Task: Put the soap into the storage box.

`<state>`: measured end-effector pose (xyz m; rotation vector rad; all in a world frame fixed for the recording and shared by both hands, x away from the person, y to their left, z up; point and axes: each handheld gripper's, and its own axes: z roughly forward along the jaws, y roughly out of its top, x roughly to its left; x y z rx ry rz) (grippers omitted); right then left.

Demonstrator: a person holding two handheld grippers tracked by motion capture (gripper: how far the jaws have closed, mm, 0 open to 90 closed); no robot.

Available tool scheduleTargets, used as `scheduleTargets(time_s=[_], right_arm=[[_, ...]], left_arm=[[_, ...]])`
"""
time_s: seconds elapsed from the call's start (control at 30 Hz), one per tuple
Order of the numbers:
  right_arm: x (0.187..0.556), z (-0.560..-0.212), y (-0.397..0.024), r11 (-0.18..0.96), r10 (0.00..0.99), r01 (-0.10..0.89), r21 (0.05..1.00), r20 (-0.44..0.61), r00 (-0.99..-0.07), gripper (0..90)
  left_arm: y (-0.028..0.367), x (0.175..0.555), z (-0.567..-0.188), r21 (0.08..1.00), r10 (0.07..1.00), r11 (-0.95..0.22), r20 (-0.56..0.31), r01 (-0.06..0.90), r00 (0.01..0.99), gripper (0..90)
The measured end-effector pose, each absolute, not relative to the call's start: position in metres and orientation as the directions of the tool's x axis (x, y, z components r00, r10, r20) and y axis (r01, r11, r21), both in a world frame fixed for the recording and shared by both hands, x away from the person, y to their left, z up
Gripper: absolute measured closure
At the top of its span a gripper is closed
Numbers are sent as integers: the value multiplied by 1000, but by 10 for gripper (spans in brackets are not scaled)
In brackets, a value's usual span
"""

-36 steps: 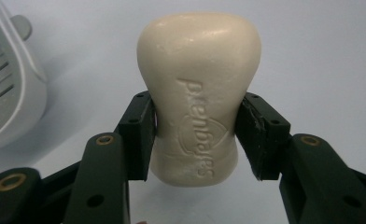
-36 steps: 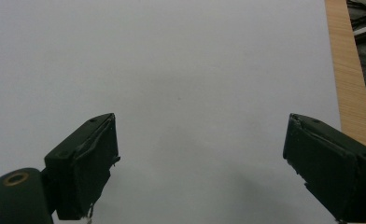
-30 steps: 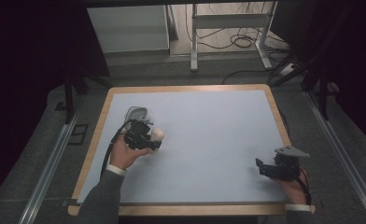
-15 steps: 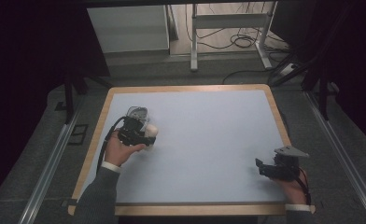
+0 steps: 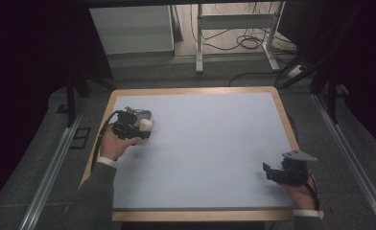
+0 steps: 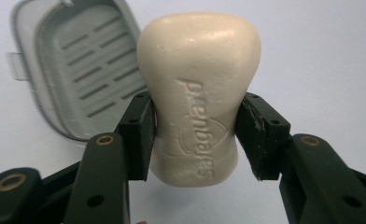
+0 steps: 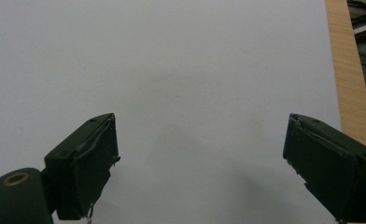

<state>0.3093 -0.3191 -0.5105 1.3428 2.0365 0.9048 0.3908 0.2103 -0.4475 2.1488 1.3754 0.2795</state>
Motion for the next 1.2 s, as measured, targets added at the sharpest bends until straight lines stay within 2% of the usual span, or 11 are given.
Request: scheduleTargets(time_s=[0.3, 0.6, 1.03, 1.1, 1.2], right_arm=[[309, -511, -319, 281, 929, 573, 769, -69, -363, 98], [310, -511, -321, 279, 931, 577, 768, -69, -358, 99], [310, -512, -320, 282, 930, 580, 765, -69, -360, 98], [310, -512, -320, 281, 930, 579, 765, -70, -360, 98], [310, -512, -320, 278, 932, 581, 765, -68, -357, 99]], left_arm=[[220, 415, -443, 539, 904, -291, -116, 791, 411, 501], [231, 439, -444, 520, 917, -249, -145, 817, 371, 501], [218, 453, -463, 490, 935, -258, -91, 833, 343, 496], [218, 453, -467, 507, 938, -239, -99, 828, 332, 480], [217, 449, -463, 544, 934, -224, -119, 809, 338, 403]])
